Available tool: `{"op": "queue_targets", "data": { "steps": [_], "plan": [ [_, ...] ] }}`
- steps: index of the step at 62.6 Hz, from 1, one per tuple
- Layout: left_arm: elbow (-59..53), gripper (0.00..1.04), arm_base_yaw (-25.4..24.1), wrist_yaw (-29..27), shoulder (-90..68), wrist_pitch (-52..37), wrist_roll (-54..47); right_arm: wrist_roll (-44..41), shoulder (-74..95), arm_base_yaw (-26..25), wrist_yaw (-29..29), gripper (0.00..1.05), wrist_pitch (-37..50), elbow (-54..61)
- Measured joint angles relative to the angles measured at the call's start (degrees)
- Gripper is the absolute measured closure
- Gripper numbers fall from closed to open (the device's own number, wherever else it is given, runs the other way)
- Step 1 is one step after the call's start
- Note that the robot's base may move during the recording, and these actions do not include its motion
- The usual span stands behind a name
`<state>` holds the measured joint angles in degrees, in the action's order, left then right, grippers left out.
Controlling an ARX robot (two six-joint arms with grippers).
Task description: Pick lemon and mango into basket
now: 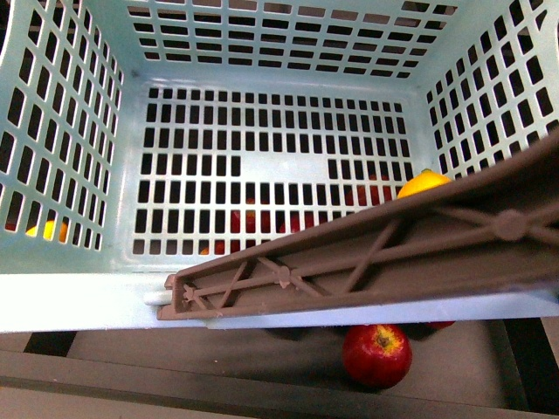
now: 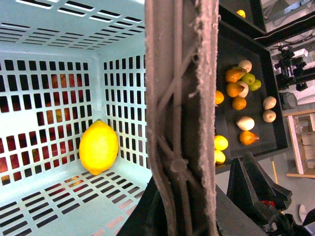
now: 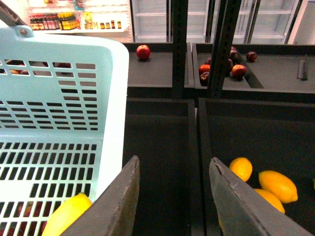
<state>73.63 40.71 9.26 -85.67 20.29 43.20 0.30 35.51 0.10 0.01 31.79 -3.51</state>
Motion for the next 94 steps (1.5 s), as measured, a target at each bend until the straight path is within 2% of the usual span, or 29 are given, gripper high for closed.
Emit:
{"op": "queue_targets", "data": {
  "steps": [8, 15, 94],
  "plan": [
    [0.0, 0.99, 0.0, -0.11, 0.0, 0.0, -0.04, 0.0, -0.02, 0.0, 0.0, 0.24, 0.0, 0.0],
    [0.02, 0.99, 0.24, -0.09, 0.0, 0.0, -0.07, 0.02, -0.09, -0.07, 0.26, 0.07, -0.02, 0.04],
    [0.07, 0.99, -0.04, -0.09, -0.07, 0.07, -0.22, 0.0, -0.28, -0.11, -0.02, 0.09, -0.09, 0.37]
  ]
}}
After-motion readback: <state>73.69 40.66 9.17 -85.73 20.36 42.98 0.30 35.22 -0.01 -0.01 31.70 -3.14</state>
